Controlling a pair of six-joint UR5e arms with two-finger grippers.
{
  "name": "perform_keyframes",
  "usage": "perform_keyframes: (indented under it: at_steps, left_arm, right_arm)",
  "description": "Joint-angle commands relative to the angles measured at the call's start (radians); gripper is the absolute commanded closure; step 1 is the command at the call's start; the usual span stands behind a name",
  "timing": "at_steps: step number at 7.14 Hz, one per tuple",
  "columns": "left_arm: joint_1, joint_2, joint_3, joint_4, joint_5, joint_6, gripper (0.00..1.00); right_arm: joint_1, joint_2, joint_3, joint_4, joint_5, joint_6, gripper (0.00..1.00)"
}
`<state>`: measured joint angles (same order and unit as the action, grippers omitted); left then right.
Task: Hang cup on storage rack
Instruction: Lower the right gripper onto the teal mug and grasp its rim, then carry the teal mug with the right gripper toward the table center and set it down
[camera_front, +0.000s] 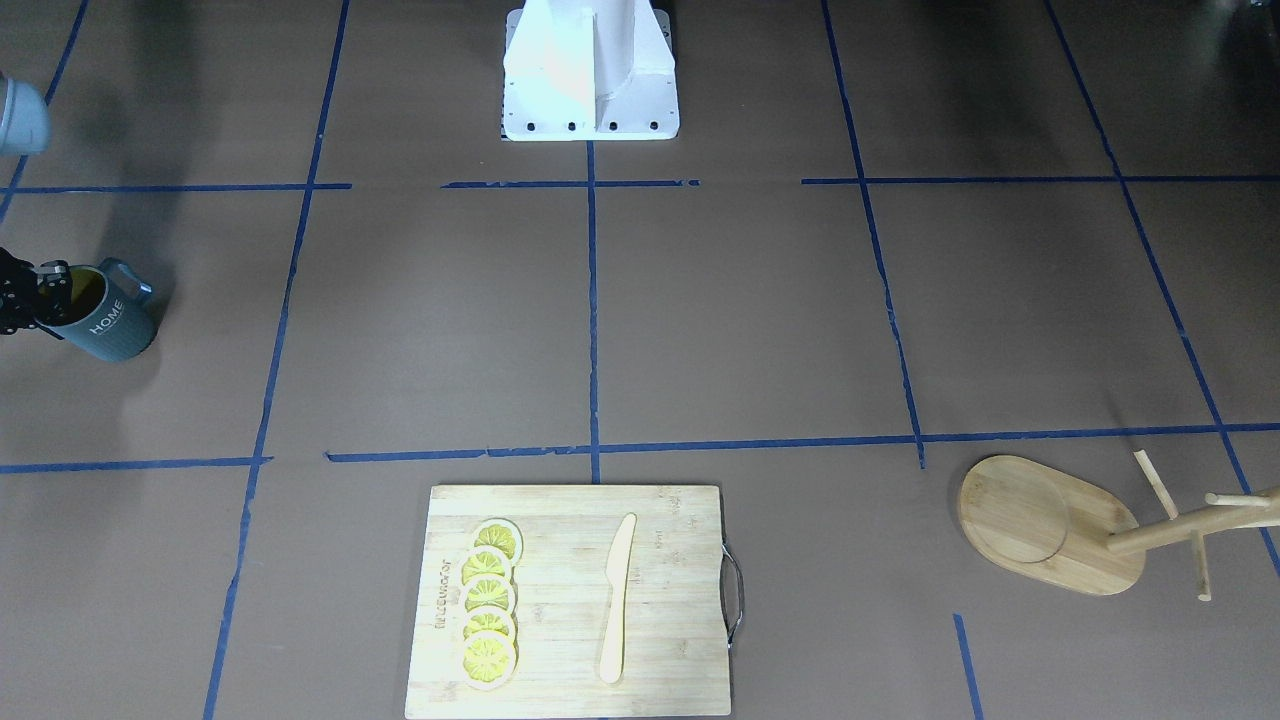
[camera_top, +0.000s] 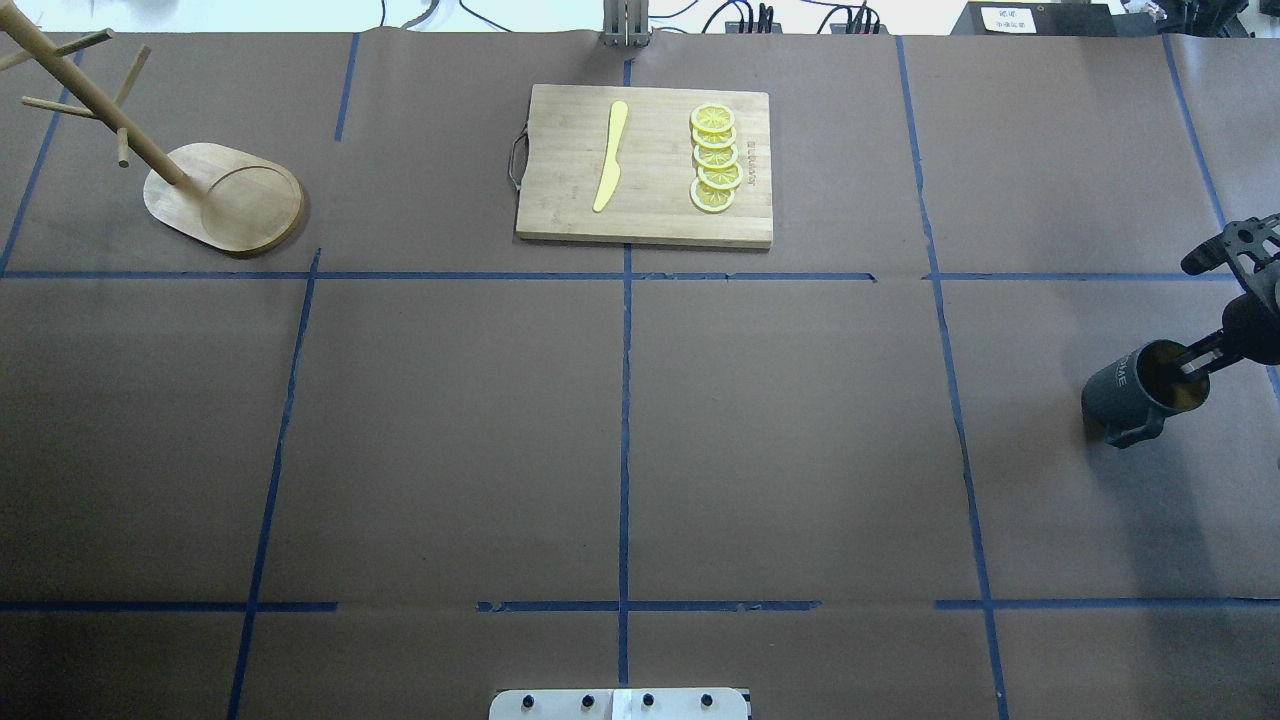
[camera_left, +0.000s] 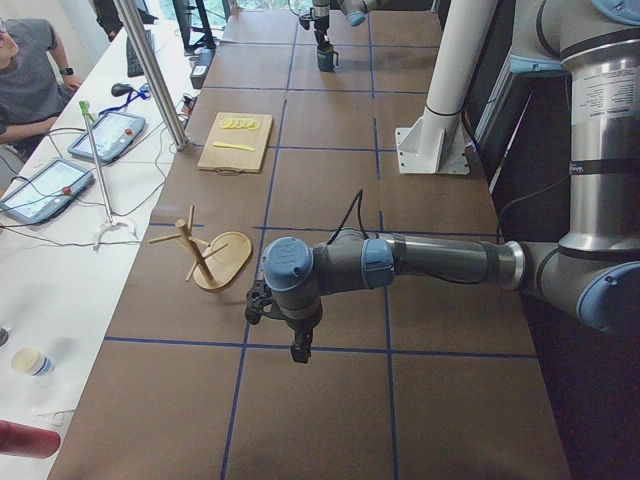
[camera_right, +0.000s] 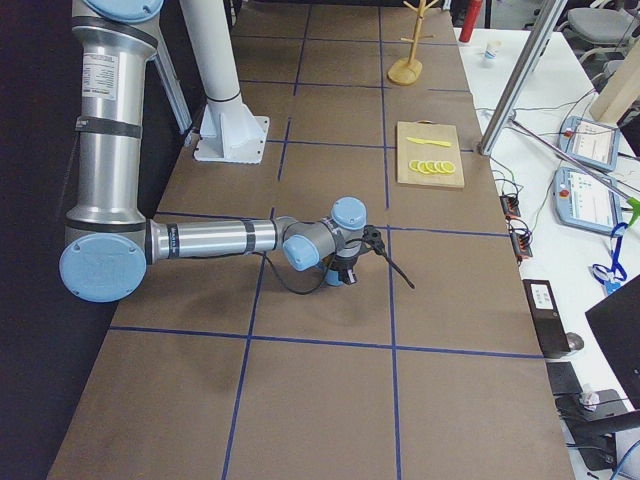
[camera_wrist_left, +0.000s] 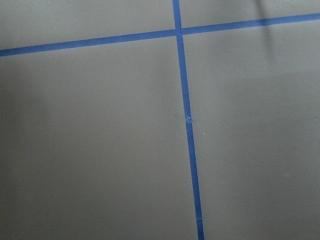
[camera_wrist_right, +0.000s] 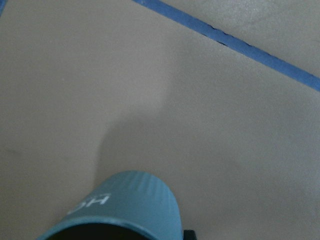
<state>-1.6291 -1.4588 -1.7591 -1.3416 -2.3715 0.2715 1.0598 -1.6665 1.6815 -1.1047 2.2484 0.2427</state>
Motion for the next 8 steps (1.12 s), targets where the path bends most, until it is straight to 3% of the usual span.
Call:
perform_keyframes:
  at_steps: [1,4,8]
  left_arm:
    - [0.0,0.0,0.0,-0.001,0.0,0.0,0.0]
    - [0.0,0.0,-0.002,-0.001,-0.003,0.0,0.0]
    - [0.0,-0.002,-0.002,-0.004,-0.003,0.0,0.0]
  right_arm:
    - [-0.001,0.043,0.064,-0.012,0.005,0.217,1.0]
    - [-0.125,0.326,0.066,-0.148,-0.013,0.525,0.98]
    - [-0.387,0.611,0.055,-0.358,-0.209,0.812,0.98]
